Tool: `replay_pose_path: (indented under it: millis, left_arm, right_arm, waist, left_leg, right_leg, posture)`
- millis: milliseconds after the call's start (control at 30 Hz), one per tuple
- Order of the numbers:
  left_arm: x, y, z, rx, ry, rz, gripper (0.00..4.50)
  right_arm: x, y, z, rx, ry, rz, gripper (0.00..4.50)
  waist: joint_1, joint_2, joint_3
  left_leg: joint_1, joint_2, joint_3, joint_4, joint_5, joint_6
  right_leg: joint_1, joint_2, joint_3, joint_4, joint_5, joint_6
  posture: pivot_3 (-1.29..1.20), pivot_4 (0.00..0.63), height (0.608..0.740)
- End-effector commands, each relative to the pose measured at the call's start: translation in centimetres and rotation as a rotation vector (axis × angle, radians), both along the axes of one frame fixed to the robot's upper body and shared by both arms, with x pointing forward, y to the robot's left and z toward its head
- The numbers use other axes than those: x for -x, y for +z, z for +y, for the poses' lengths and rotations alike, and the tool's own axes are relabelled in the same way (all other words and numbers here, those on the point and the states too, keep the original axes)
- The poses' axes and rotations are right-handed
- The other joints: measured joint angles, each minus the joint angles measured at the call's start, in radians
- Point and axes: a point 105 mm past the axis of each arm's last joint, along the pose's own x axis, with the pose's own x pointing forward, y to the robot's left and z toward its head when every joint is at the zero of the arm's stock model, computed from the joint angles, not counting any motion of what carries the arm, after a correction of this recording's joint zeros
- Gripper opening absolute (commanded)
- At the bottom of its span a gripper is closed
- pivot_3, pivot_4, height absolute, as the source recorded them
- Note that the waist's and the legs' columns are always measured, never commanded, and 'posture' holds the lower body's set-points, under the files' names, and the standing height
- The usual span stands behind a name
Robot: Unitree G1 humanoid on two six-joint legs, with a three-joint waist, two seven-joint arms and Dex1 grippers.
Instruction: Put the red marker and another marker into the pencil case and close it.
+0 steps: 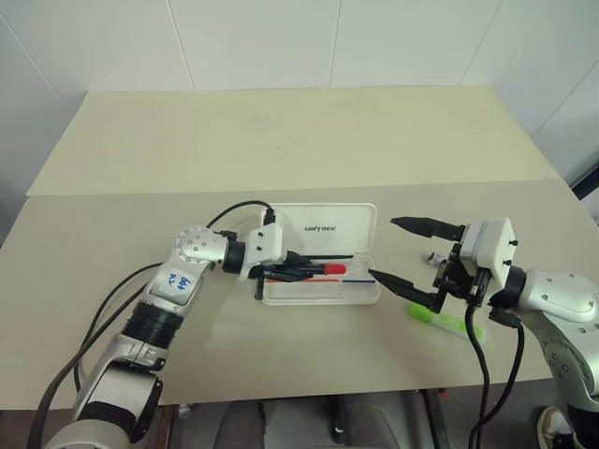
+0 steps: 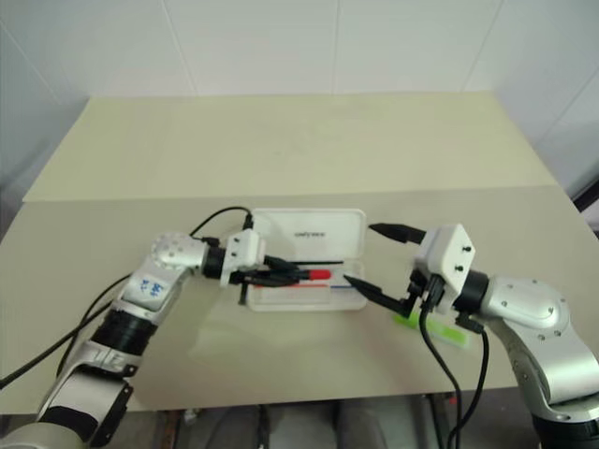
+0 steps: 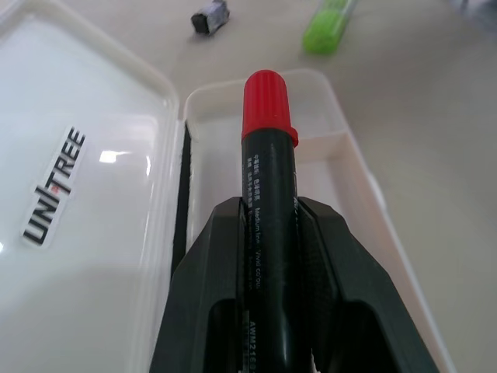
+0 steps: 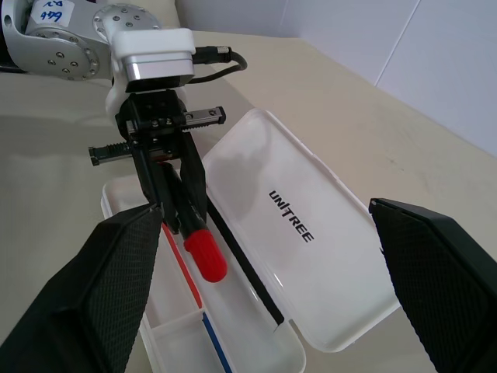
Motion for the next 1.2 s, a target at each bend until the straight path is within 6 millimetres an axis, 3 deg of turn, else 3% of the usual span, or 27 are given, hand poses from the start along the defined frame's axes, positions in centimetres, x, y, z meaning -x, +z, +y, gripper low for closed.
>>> replay_pose_path:
  millis: [33,267,300,567,767,867,1033,1200]
  left_arm:
    - [-0.7,0.8,-0.7,0.001,0.005,-0.053,0.63]
    - [-0.5,0.6,-1.4,0.001,-0.014,-0.037,0.63]
    - [-0.4,0.5,-1.5,-0.002,-0.026,-0.028,1.39]
    - [0.5,1.6,-1.8,0.039,-0.051,-0.02,3.99]
    - [2.0,3.3,-1.1,0.094,-0.052,0.012,3.99]
    - [3.0,4.5,-0.7,0.131,-0.048,0.029,4.48]
    - [4.7,6.9,1.2,0.191,0.005,0.05,4.48]
    - [6.2,8.0,3.3,0.193,0.031,0.053,4.48]
  right_arm:
    - [0.4,1.3,0.3,-0.016,0.01,-0.055,4.5]
    - [0.2,1.4,0.7,-0.026,0.024,-0.056,4.5]
    - [0.2,1.4,0.8,-0.027,0.026,-0.057,4.5]
    - [-0.1,1.5,1.0,-0.032,0.039,-0.054,4.5]
    - [-0.3,1.4,1.2,-0.04,0.046,-0.052,4.5]
    - [-0.4,1.4,1.0,-0.045,0.039,-0.048,4.5]
    - [-0.5,0.7,-1.3,-0.046,-0.053,-0.009,4.5]
    - [0.8,-0.8,-4.7,-0.013,-0.159,0.078,4.5]
  waist:
    - [0.0,0.0,0.0]
    - [-0.001,0.0,0.0]
    - [-0.001,0.0,0.0]
    - [0.0,0.0,0.0]
    - [-0.003,0.0,0.0]
    - [-0.001,0.0,0.0]
    - [-0.001,0.0,0.0]
    - [0.001,0.0,0.0]
  left_leg:
    - [0.0,0.0,0.0,0.0,0.0,0.0]
    - [0.0,0.0,0.0,-0.001,0.0,0.0]
    - [0.0,0.0,0.0,0.0,0.0,0.0]
    - [0.0,0.0,0.0,0.0,0.0,0.0]
    - [0.0,0.0,0.0,-0.001,0.0,0.0]
    - [0.0,0.0,0.0,0.0,0.0,0.0]
    - [0.0,0.0,0.0,-0.001,0.0,0.0]
    - [0.0,0.0,0.0,-0.001,0.0,0.0]
  right_leg:
    - [0.0,0.0,0.0,0.0,0.0,0.0]
    - [0.0,0.0,0.0,0.0,0.0,0.001]
    - [0.0,0.0,0.0,0.0,0.0,0.001]
    - [0.0,0.0,0.0,0.0,0.0,0.001]
    - [0.0,0.0,0.0,0.0,0.001,0.002]
    - [0.0,0.0,0.0,0.001,0.001,0.002]
    - [0.0,0.0,0.001,0.0,0.001,0.002]
    - [0.0,0.0,0.001,0.0,0.001,0.002]
  posture:
    - [0.0,0.15,0.74]
    - [0.0,0.15,0.74]
    - [0.0,0.15,0.74]
    - [0.0,0.15,0.74]
    - [0.0,0.15,0.74]
    - [0.0,0.15,0.74]
    - [0.0,0.15,0.74]
    - [0.0,0.15,0.74]
